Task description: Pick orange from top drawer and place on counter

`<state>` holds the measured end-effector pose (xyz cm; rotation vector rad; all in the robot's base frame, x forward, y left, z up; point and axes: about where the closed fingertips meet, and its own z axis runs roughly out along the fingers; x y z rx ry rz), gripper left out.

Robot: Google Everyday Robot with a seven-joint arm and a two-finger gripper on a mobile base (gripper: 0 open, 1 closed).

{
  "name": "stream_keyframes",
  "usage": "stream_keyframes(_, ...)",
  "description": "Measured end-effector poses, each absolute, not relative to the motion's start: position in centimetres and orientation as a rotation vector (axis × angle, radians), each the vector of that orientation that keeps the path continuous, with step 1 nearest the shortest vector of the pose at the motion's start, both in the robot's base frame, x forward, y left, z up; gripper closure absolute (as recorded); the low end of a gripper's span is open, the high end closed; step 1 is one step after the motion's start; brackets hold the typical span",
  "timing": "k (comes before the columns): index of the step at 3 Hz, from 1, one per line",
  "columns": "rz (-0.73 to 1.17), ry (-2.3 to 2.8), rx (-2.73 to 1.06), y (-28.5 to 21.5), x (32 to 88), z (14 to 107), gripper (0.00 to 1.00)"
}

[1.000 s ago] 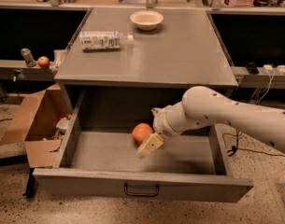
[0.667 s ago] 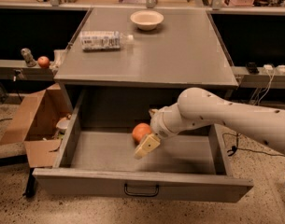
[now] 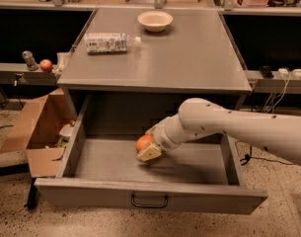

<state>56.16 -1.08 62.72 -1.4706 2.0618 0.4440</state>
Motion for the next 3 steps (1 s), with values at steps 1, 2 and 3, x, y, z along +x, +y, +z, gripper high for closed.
stream_keyframes(1, 0.460, 2.086, -1.472, -1.2, 56.0, 61.0, 0.73)
stream_keyframes(2, 0.460, 2.086, -1.472, -1.2, 56.0, 61.1, 0.96)
stream_keyframes(3, 0.496, 2.028, -1.444, -2.1, 55.8, 62.6, 1.00)
